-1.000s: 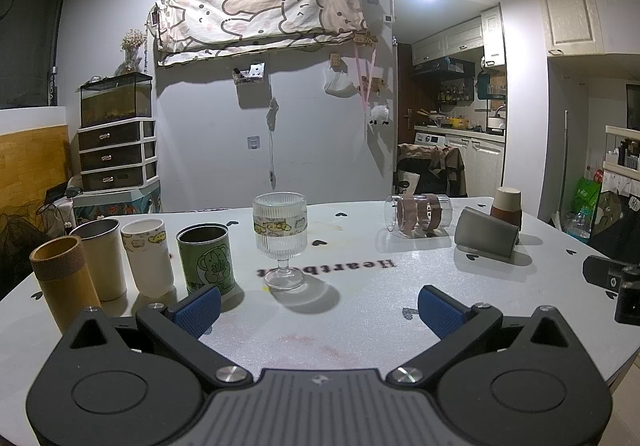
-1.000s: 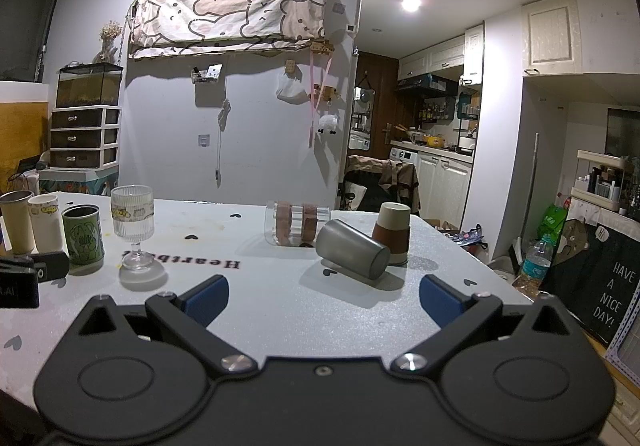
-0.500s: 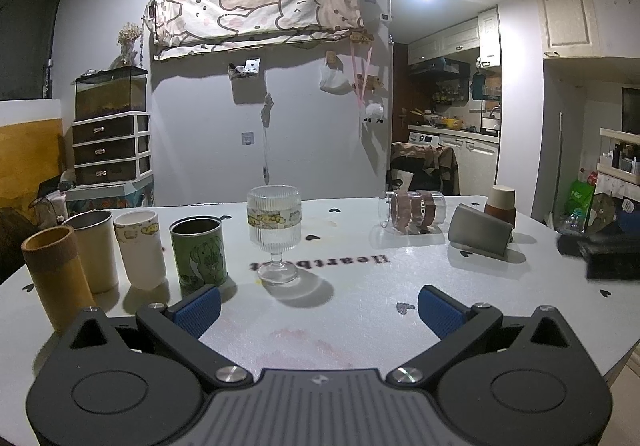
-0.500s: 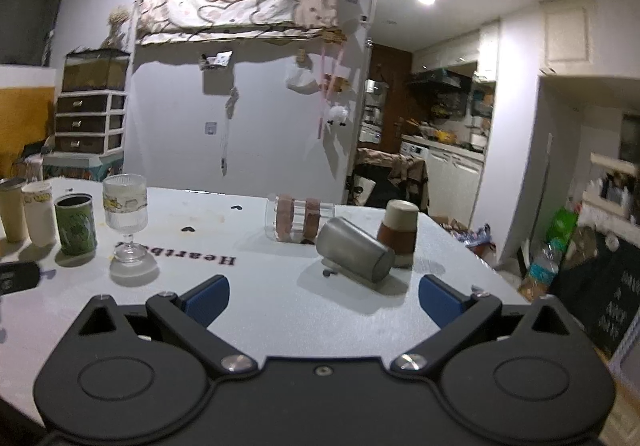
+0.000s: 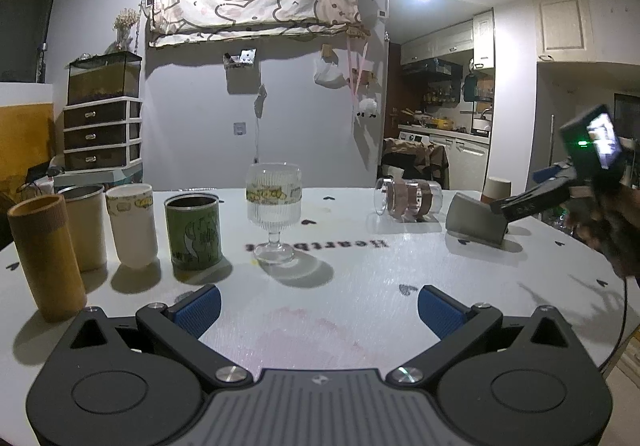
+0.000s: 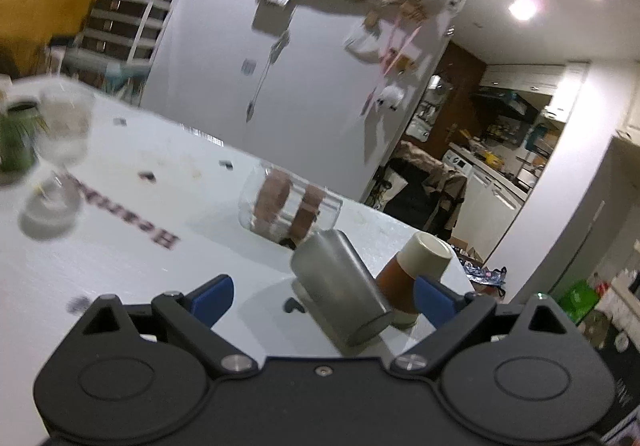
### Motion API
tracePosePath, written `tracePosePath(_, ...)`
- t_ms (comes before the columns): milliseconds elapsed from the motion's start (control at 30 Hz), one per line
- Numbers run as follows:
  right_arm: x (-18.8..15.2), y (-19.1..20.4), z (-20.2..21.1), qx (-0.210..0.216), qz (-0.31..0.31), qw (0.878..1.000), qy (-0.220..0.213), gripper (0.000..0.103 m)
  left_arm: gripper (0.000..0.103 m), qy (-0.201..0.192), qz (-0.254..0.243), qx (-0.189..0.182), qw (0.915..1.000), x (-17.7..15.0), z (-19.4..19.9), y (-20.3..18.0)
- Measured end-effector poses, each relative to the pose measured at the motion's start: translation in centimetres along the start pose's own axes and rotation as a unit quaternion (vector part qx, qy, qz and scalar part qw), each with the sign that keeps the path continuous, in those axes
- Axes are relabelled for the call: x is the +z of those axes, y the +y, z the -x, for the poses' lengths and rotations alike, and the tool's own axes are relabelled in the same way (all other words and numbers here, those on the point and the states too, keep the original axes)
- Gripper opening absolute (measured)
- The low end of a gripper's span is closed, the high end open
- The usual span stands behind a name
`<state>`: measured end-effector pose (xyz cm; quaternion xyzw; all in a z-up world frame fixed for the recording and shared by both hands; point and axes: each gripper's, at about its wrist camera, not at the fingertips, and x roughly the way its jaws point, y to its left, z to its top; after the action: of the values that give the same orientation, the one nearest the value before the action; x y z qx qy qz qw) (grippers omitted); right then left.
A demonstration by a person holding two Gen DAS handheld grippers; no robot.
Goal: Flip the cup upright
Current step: 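Move the right tool to the grey cup lying on its side and grasp it, then lift the grey cup with the right tool and rotate it upright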
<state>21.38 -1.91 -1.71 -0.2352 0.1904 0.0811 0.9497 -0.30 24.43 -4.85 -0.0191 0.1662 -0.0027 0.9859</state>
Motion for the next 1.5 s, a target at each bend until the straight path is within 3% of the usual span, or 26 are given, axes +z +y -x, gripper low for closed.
tracePosePath(367, -1.5, -1.5, -10.4, 0.007, 0.103, 0.988, 0.115, 0.096, 0.103, 0.003, 0.005, -0.006, 1.0000, -1.0, -1.1, 1.5)
tracePosePath(567, -2.2, -1.5, -12.0, 0.005, 0.112, 0.987, 0.113, 0.092, 0.103, 0.006, 0.011, -0.009, 0.9999, -1.2, -1.4, 2.1)
tracePosePath(700, -2.5, -1.3, -12.4, -0.003, 0.113, 0.988, 0.108, 0.067, 0.103, 0.006, 0.014, -0.012, 0.9998, -1.1, -1.4, 2.2)
tracePosePath(733, -2.4, -1.1, -12.4, -0.008, 0.120, 0.987, 0.106, 0.065, 0.103, 0.005, 0.015, -0.013, 0.9998, -1.2, -1.3, 2.2)
tracePosePath(867, -2.3, -0.1, -11.1, -0.005, 0.128, 0.986, 0.104, 0.064, 0.103, 0.006, 0.020, -0.014, 0.9997, -1.1, -1.3, 2.3)
tracePosePath(1200, -0.8, 5.4, -0.6, 0.060, 0.053, 0.997, 0.021, 0.063, 0.103, 0.009, 0.030, -0.011, 0.9994, -0.9, -1.3, 2.8)
tracePosePath(1500, -0.8, 11.3, 8.1, 0.111, -0.035, 0.993, 0.015, 0.063, 0.103, 0.014, 0.058, -0.009, 0.9982, -0.8, -1.1, 3.9)
